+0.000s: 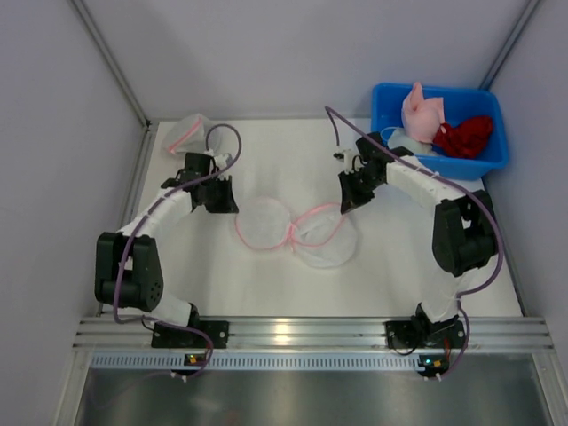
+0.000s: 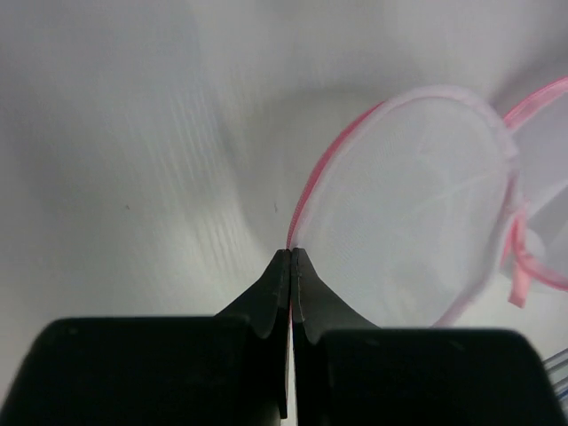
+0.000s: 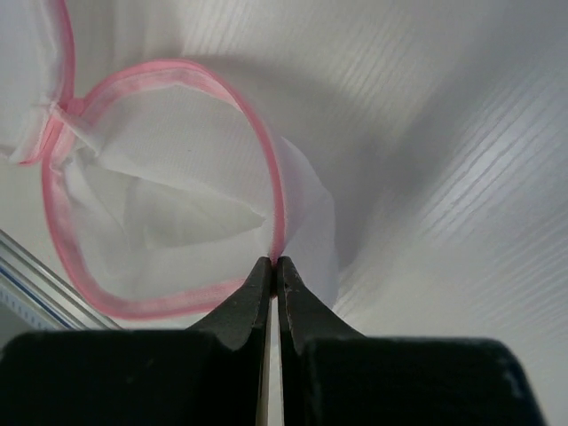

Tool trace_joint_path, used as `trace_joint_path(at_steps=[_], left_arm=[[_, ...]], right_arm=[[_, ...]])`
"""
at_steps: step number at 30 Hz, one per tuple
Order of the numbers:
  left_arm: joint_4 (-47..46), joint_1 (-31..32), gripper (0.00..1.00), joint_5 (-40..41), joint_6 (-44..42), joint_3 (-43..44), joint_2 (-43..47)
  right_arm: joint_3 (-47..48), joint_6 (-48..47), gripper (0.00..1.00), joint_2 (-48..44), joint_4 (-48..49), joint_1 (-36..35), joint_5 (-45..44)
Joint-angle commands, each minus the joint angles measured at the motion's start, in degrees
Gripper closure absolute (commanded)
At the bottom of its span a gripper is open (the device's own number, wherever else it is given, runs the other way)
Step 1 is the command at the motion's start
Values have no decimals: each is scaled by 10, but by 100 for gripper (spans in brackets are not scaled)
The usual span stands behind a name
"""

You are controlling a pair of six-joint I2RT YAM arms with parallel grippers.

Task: Place the bra in the laundry bag and zip it closed
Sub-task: Adjust the laundry bag at the center of the board.

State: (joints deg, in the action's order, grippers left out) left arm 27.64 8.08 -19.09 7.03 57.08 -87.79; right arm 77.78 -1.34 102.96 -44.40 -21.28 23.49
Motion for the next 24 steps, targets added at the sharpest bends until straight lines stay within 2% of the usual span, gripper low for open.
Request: trace_joint_path(at_steps=[1, 8, 12, 18, 24], left_arm=[[-27, 2, 100, -5, -25, 72, 61], [-59, 1, 100, -3, -48, 124, 114], [-95, 2, 100, 7, -65, 103, 135], [-137, 1, 100, 1, -79, 30, 135], [-181, 2, 100, -14, -81, -25, 119]], right_arm=[[75, -24, 100, -33, -2, -9, -12], [149, -37, 100, -39, 38, -9, -7], [91, -39, 100, -63, 106, -11, -5], [-29, -61, 100, -33, 181, -25, -51], [-104, -42, 100, -15, 252, -25, -77]])
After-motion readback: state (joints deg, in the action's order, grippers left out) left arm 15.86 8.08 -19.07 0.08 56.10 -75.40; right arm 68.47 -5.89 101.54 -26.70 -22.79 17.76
